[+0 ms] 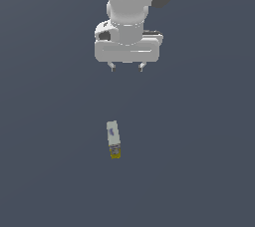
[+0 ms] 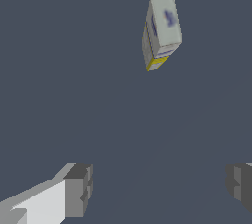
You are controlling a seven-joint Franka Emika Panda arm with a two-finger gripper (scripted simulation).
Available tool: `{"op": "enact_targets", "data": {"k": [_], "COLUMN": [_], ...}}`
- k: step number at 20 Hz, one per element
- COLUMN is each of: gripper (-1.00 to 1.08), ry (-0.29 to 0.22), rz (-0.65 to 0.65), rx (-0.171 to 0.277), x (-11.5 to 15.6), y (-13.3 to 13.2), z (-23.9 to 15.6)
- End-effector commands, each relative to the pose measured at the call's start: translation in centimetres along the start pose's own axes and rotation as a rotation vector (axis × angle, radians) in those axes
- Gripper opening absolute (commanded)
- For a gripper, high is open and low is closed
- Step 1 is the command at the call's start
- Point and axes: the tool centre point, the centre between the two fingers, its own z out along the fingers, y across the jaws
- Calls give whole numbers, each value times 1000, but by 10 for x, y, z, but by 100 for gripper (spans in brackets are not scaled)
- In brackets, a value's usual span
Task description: Pick up the object and move it to a goal position.
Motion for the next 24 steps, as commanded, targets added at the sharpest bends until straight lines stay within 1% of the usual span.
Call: {"op": "enact_targets", "data": {"k": [1,6,12,17,24], "gripper": [100,100,100,100,100], "ry": [0,0,0,0,0], "rz": [0,-6,-24,-50,-102], "rx": [-1,-1,0,1,3], "x": [0,5,23,48,95], "y": [0,1,5,10,22], "z": [0,1,6,15,39]}}
